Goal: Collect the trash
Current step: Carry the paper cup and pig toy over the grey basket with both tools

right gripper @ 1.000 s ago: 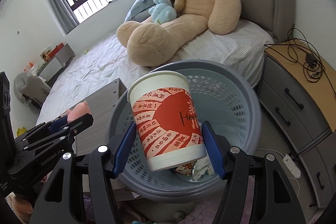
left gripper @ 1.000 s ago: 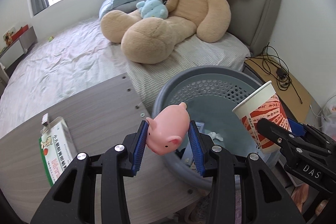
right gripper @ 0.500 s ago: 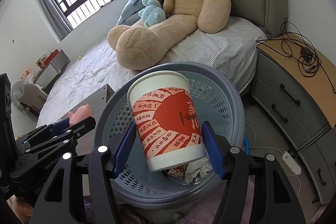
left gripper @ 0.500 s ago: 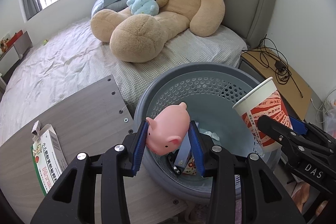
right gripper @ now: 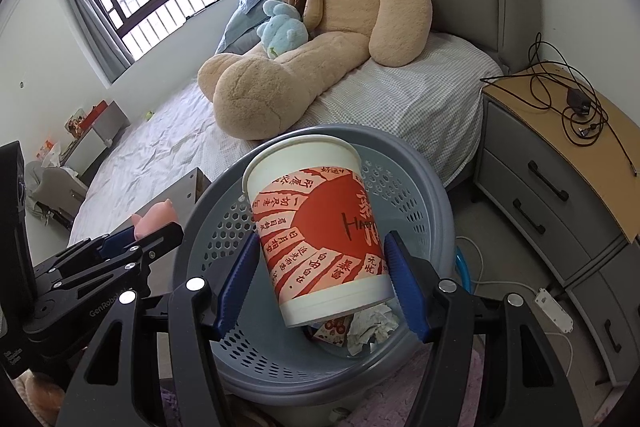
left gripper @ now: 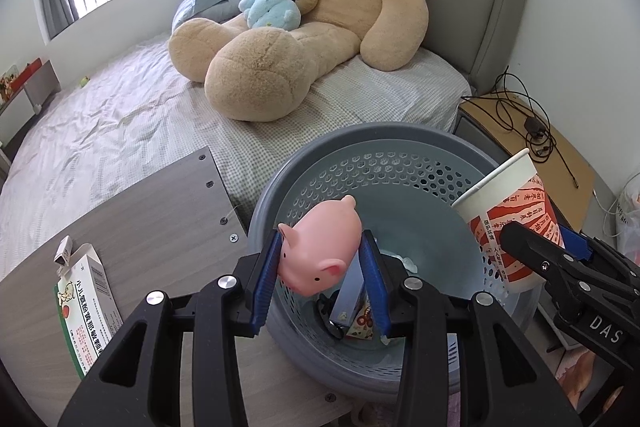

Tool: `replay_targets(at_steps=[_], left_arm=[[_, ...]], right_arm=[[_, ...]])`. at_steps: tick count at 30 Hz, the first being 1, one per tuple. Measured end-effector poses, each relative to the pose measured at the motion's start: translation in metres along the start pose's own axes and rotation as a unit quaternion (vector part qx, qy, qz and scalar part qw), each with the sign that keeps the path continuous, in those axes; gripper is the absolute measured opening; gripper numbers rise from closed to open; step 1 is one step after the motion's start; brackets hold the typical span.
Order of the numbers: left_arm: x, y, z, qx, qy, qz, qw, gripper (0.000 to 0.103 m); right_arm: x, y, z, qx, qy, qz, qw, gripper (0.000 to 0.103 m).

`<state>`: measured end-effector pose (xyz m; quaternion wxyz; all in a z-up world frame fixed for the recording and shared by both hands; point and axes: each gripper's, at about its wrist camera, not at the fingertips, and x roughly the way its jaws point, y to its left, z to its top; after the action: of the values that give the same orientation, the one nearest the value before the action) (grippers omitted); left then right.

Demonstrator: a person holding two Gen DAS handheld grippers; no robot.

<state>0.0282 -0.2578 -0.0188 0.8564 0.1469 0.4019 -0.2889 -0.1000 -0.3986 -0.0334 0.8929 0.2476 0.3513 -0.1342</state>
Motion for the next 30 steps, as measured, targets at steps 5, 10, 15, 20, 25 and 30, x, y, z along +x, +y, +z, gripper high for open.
replay_targets(at_steps=[5,10,15,20,25,30], left_arm=[[0.0005,-0.0003,-0.0002,0.000,0.001,-0.001,1.0000,0.040],[0.0015,-0.0003,-0.0012,0.000,0.002,-0.001,1.0000,0.040],[0.0014,-0.0003,-0.0016,-0.001,0.002,-0.002,1.0000,0.040],[0.0022,-0.0009,-0.0011,0.000,0.002,-0.004,1.0000,0.040],[0.0022,-0.0033,0.0002,0.002,0.002,-0.007,1.0000,0.040],[0.0016,-0.0067,0.0010,0.005,0.001,-0.009,0.9999,0.040]], right_arm=[[0.0015,-0.0006,0.0005,0.001,0.002,0.000,1.000,0.062],[0.0018,-0.0006,0.0008,0.001,0.002,0.000,1.000,0.062],[0.0029,-0.0001,0.0007,0.001,0.001,0.000,1.000,0.062],[0.0031,-0.0004,0.0005,0.002,0.002,-0.001,1.000,0.062],[0.0024,-0.0056,0.0003,0.005,0.001,-0.002,1.000,0.062],[0.0022,-0.0092,0.0007,0.007,0.000,-0.004,1.000,0.062]])
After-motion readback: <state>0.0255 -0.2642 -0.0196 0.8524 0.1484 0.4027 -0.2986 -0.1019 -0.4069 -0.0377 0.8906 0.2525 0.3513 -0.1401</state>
